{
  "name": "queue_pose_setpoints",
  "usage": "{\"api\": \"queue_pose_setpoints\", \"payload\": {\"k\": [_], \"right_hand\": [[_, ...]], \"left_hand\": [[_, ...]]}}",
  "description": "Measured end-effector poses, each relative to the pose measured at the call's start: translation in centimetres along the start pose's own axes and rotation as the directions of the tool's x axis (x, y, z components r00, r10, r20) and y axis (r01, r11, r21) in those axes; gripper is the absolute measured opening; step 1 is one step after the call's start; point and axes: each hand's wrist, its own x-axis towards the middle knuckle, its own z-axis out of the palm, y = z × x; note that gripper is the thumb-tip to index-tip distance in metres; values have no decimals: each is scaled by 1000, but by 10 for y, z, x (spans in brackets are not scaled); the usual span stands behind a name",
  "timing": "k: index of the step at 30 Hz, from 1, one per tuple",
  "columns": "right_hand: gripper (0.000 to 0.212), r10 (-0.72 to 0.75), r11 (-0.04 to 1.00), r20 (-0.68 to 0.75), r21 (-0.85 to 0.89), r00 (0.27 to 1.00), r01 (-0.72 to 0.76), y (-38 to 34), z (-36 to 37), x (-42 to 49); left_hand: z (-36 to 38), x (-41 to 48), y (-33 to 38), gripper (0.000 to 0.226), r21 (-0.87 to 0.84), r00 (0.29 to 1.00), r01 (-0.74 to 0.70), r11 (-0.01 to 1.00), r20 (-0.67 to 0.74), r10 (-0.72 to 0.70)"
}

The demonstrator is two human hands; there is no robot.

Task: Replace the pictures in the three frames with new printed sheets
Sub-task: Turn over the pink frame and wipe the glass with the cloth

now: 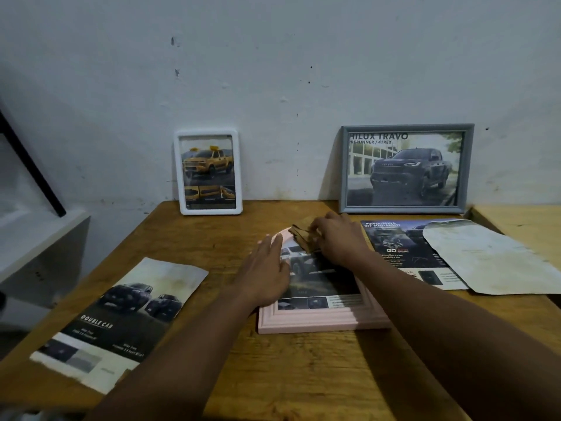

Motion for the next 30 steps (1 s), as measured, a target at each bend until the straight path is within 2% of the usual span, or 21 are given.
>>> {"api": "queue_pose_setpoints", "payload": {"k": [2, 6, 8, 10, 13, 16, 20, 22, 23, 26, 30], "right_hand": [[28, -7, 1000, -48, -5, 999, 7, 4, -5, 0], [16, 139, 956, -86, 273, 987, -111, 27, -28, -17], [13, 198, 926, -89, 344, 976, -156, 41, -46, -35], [13, 225, 920, -78, 345, 971, -185, 53, -63, -59], [12, 212, 950, -1, 234, 977, -206, 62, -86, -104], [15, 209, 977, 73, -57, 975, -205, 57, -96, -149], [23, 254, 952, 309, -245, 916, -182, 37, -93, -186], [31, 249, 941, 279, -296, 927, -163, 31, -94, -184], [36, 242, 949, 232, -260, 942, -179, 28, -96, -177], [39, 278, 959, 145, 19, 950, -283, 11, -96, -144], [41, 353, 922, 227, 77, 908, -378, -14, -68, -112]], "left_hand": [[4, -4, 1, 64, 21, 1000, -5, 1000, -18, 6], [6, -8, 3, 64, 61, 993, 13, 998, -119, -6], [6, -11, 6, 64, 100, 982, 44, 994, -189, -25], [4, -15, 10, 63, 163, 967, 64, 985, -254, -20], [1, -20, 13, 58, 201, 952, 62, 978, -306, 2], [-2, -26, 14, 53, 204, 949, 101, 974, -315, -33], [-5, -36, 20, 51, 224, 959, 189, 956, -251, -131], [-6, -39, 22, 50, 211, 954, 224, 952, -249, -169], [-6, -40, 23, 50, 192, 950, 234, 953, -252, -183], [-1, -40, 25, 52, 146, 937, 263, 954, -277, -215], [11, -41, 25, 49, 105, 900, 294, 950, -366, -238]]}}
